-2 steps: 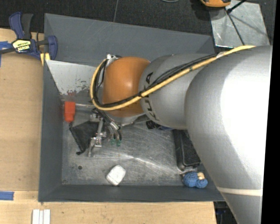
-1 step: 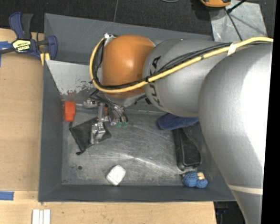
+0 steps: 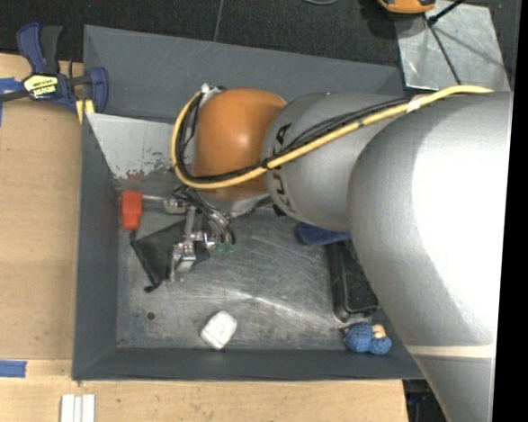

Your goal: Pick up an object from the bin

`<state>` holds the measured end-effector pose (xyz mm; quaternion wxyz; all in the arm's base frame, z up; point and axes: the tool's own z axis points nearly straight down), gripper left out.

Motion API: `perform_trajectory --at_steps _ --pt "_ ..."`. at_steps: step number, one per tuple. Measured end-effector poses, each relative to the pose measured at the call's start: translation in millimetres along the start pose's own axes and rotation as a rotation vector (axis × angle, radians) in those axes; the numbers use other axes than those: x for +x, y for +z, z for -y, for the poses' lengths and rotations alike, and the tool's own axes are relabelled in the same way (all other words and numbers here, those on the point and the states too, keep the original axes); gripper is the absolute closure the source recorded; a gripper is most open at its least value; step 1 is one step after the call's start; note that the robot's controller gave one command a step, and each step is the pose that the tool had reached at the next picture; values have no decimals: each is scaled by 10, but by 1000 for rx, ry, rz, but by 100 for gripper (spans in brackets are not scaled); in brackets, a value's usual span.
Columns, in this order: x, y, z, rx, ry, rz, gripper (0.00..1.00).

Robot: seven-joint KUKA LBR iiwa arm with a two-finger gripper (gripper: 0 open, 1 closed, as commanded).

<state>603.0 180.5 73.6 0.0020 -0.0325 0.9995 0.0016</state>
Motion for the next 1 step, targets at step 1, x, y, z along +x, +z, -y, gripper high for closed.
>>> perform_trajectory --at_steps 1 --pt "-50 -47 -2 -4 2 21 100"
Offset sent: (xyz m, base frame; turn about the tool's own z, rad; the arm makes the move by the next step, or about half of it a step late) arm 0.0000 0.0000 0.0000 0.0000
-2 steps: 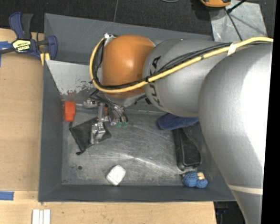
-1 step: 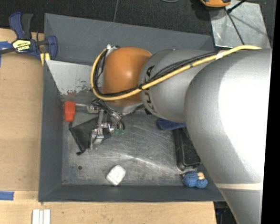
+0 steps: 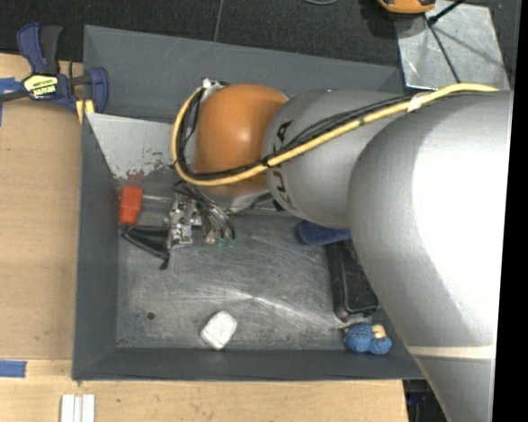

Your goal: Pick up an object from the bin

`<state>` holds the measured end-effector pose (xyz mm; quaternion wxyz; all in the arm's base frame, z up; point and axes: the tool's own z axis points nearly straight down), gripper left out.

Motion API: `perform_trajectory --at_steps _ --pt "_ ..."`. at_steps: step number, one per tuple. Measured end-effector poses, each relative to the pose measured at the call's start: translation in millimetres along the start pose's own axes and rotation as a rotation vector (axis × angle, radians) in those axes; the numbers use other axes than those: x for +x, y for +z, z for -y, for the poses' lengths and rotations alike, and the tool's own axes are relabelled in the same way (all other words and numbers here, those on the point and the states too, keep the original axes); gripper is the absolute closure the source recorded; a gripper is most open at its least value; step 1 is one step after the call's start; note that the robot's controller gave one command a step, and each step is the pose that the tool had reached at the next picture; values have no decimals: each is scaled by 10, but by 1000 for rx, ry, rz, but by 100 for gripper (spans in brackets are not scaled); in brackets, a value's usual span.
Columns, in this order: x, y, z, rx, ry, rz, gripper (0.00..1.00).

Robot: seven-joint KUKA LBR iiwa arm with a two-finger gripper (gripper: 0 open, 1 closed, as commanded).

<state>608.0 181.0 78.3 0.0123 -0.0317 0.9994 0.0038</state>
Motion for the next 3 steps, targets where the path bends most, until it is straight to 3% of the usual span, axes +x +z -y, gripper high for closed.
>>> perform_trajectory --at_steps 1,2,3 --pt "540 -235 -26 10 261 -23 100" --pt "671 -1098 370 12 582 -16 100" --pt "641 -1657 259 10 573 -15 100"
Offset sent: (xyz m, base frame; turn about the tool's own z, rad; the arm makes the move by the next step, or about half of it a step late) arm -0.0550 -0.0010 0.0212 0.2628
